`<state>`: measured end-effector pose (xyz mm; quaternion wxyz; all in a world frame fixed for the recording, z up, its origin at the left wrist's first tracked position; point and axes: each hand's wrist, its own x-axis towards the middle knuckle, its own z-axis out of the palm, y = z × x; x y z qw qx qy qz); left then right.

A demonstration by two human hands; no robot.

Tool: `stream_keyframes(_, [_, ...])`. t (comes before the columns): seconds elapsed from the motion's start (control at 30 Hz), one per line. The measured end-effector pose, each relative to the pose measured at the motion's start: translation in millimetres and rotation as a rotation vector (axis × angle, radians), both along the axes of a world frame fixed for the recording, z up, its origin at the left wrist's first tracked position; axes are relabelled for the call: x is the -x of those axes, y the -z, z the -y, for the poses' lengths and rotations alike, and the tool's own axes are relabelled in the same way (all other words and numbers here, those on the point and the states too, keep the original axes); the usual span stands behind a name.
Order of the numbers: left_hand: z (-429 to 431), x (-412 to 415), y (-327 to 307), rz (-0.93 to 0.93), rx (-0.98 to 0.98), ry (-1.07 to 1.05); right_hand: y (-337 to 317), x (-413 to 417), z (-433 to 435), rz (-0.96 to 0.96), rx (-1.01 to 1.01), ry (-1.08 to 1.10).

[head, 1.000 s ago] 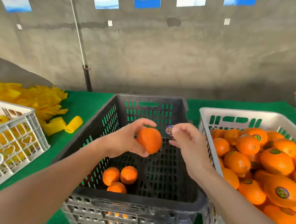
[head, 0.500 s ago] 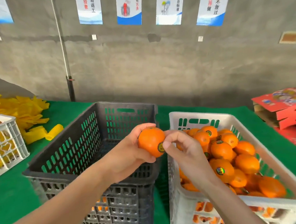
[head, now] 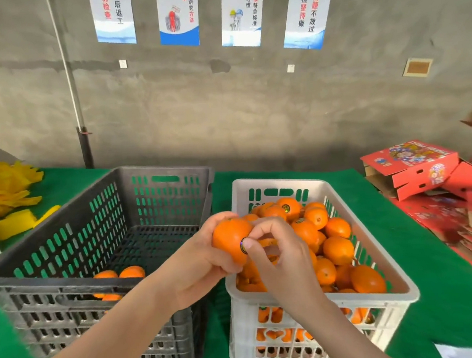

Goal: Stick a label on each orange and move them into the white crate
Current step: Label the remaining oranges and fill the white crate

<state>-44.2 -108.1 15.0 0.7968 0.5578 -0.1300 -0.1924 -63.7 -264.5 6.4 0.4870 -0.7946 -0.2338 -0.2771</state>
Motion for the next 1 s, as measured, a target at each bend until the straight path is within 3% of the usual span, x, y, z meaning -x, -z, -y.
stream_keyframes(0.2, [17,2,14,-0.117,0.054,0.05,15,0,24,-0.212,-0.172,-0.048])
stream_keyframes(0.43, [48,3,35,-0.239,0.039,-0.059,60,2,38,-0.312,0.026,-0.161])
stream_keyframes(0.53, [64,-6,38,-0.252,0.02,-0.082,65,-11,46,-0.386,-0.068,-0.151])
stream_keyframes(0.67, [84,-33,58,0.146,-0.567,-0.394,56,-58,66,-0.28,-0.033,0.118])
stream_keyframes(0.73, [89,-31,70,0.454,-1.045,-0.364,47,-101,82,-0.286,-0.059,0.273])
stream_keyframes(0.8, [90,-27,81,0.562,-1.367,-0.307,38,-145,98,-0.336,-0.035,0.408])
stream_keyframes(1.0, [96,-40,84,0.498,-1.441,-0.319,40,-218,122,-0.477,0.186,0.626])
